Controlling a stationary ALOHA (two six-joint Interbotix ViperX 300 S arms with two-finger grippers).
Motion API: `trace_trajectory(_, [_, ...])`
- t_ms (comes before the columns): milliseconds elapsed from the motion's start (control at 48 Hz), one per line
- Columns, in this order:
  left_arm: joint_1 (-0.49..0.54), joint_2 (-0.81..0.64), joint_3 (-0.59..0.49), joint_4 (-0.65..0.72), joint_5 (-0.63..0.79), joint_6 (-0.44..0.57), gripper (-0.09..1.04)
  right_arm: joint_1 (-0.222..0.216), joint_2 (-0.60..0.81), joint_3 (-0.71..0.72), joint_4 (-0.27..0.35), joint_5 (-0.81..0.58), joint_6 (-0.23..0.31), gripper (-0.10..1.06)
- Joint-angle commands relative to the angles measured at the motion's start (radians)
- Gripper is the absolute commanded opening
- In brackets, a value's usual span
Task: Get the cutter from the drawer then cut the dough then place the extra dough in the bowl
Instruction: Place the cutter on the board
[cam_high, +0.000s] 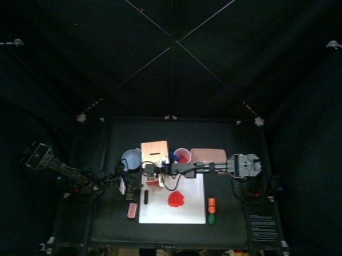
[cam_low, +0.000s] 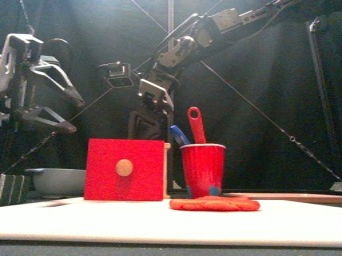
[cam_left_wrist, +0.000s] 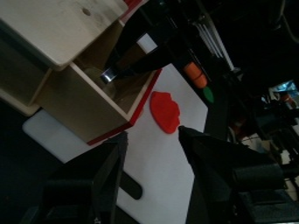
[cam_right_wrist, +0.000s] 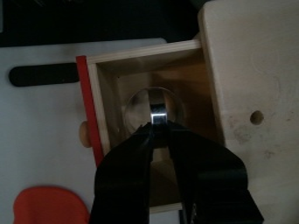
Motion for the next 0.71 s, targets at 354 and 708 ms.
trace_trajectory(354, [0.003, -0.003, -0.011, 0.002, -0.005, 0.002, 0.87, 0.006, -0.132, -0.025, -0.012, 0.021, -0.005, 0.52])
trace_trajectory(708, [0.003, -0.003, -0.012, 0.002, -0.003, 0.000, 0.87, 0.021, -0.179, -0.026, -0.029, 0.060, 0.006, 0.52])
